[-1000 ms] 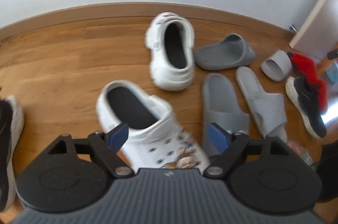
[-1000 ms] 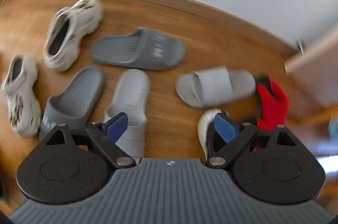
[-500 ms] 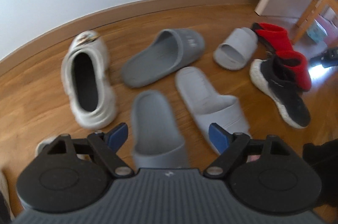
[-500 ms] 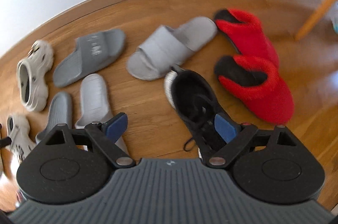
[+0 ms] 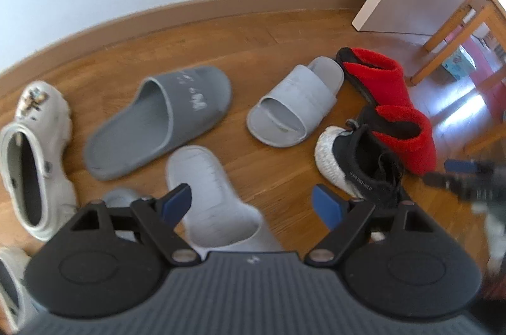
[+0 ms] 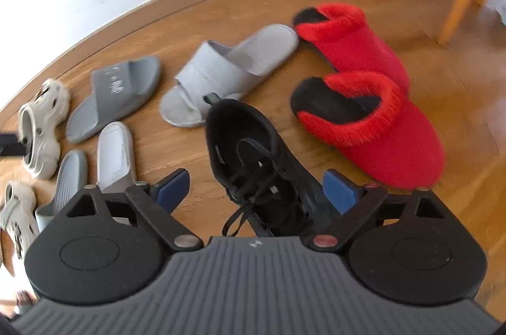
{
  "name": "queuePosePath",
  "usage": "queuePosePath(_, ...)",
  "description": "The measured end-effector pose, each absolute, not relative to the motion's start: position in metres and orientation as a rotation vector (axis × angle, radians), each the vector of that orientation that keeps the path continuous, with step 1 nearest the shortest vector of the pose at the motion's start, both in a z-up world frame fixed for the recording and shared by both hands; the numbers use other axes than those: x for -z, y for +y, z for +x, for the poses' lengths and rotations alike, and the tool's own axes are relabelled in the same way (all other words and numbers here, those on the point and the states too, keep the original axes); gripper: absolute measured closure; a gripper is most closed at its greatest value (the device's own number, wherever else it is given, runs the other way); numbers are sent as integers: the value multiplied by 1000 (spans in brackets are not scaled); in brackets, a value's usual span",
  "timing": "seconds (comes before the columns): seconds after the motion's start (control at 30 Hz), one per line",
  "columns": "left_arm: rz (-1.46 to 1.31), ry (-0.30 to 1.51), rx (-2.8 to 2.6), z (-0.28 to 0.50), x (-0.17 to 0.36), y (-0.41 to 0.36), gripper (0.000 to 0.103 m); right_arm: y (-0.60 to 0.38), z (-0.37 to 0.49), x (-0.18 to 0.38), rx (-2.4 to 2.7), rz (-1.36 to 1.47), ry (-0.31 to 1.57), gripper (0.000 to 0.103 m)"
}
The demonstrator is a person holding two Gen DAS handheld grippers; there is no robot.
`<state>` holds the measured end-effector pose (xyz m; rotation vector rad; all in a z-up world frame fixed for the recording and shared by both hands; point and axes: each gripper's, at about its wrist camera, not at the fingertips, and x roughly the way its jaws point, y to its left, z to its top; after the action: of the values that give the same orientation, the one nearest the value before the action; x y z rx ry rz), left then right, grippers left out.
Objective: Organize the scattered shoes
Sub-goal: 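Grasp the sneaker's heel with the left gripper while the right gripper holds it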
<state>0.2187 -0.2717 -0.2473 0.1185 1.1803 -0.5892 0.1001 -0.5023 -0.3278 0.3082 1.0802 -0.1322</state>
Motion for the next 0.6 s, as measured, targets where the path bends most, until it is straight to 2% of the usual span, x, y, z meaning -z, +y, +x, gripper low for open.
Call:
queuePosePath(0.37,19,1318,593,211,300,-347,20,-485,86,358,-6,62,1108,11)
queuePosePath(0.6,-106,1405,536,213,323,-389,23,-498,74,368,-1,46,1132,11)
